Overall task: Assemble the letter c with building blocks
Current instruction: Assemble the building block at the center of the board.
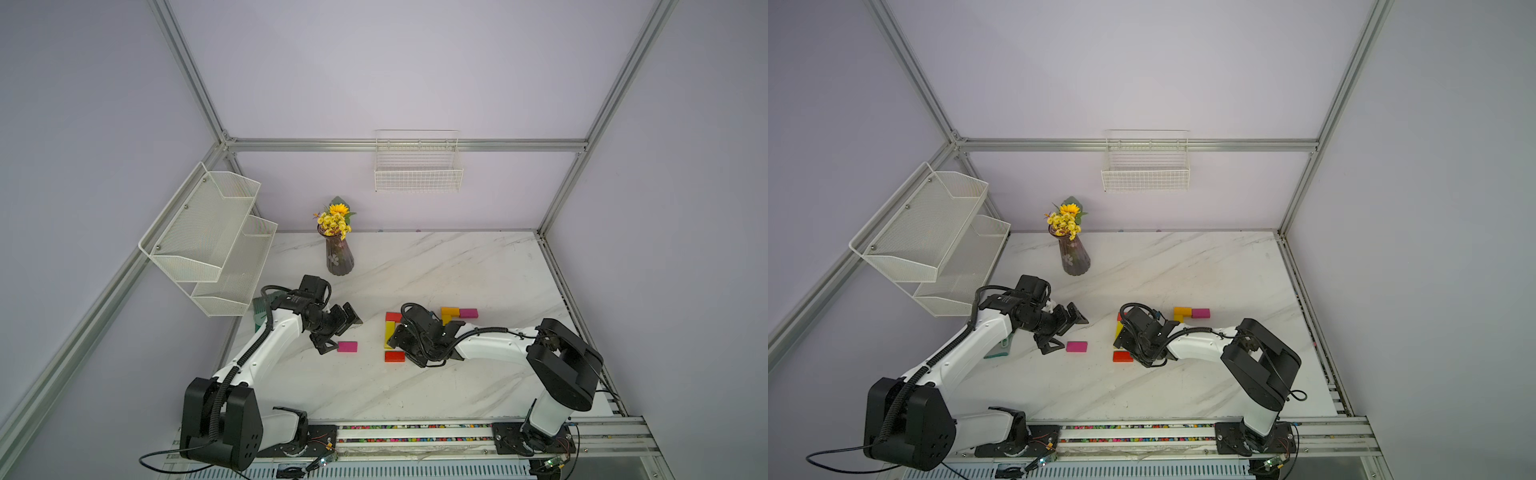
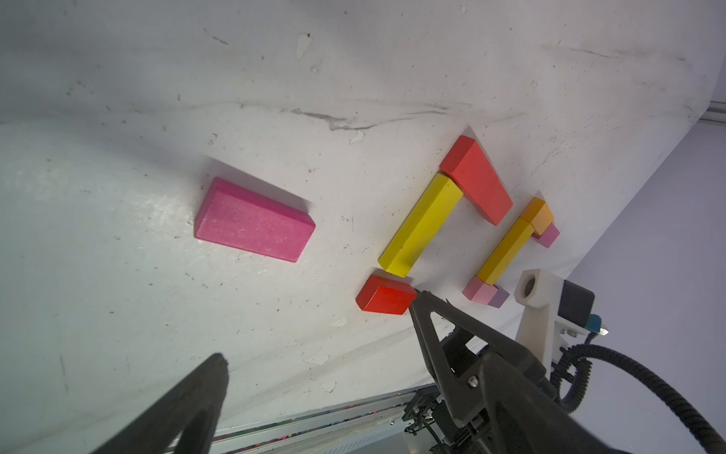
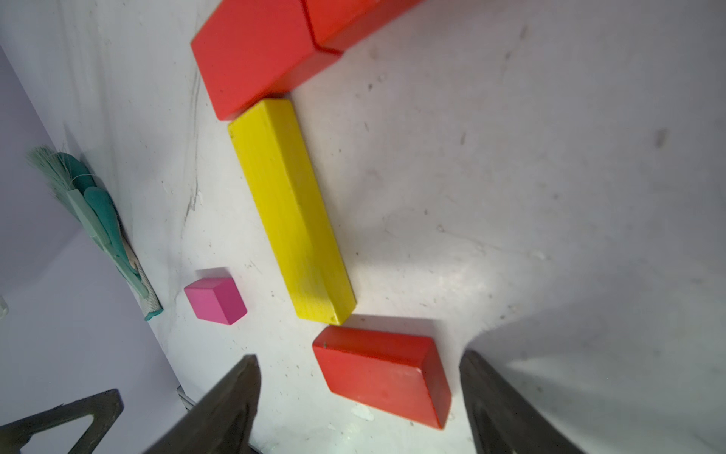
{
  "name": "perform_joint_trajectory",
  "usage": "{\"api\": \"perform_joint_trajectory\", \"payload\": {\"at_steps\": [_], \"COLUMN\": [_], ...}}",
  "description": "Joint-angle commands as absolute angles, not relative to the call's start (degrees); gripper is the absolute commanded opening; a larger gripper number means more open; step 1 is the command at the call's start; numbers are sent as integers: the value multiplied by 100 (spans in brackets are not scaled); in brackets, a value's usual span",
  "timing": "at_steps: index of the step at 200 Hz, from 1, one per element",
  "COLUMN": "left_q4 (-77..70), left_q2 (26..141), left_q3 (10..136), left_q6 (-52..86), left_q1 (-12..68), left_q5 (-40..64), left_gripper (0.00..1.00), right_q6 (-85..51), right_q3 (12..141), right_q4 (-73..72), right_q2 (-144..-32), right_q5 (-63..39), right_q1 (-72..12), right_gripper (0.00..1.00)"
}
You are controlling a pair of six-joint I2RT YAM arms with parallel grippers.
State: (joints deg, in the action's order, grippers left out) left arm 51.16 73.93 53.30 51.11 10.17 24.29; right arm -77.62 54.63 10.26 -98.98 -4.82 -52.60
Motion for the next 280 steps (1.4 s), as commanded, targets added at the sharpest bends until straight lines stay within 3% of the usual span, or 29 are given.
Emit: {"api": "perform_joint_trajectory", "payload": {"at_steps": [1,62,128,185,280], "left_q4": [5133,5089,5054,5067,5150], "left_q2": [7273,7321,7408,7548,7510], "left_q3": [5426,5449,5466,5536,5485], "left_q6": [4913,4887,4826,4711,4544], "left_q1": [976,941,789,429,291], "left_q5": [2539,2610,2610,2688,2716], "left_gripper": [100,100,100,100,100], "right_q6": [-7795,-7804,-8049,-8453,-9189], "right_q3": [5630,5797,5405,5960,5547], "right_q4": [973,1078,1324,854,235], "right_q2": [-10044,-10145,-9425,-10177,-10380], "right_q5": [-505,-469,-196,-79,751], "right_q1": [-5280,-5349,-5770,-6513,-6592], "right_gripper": [82,82,82,82,82]}}
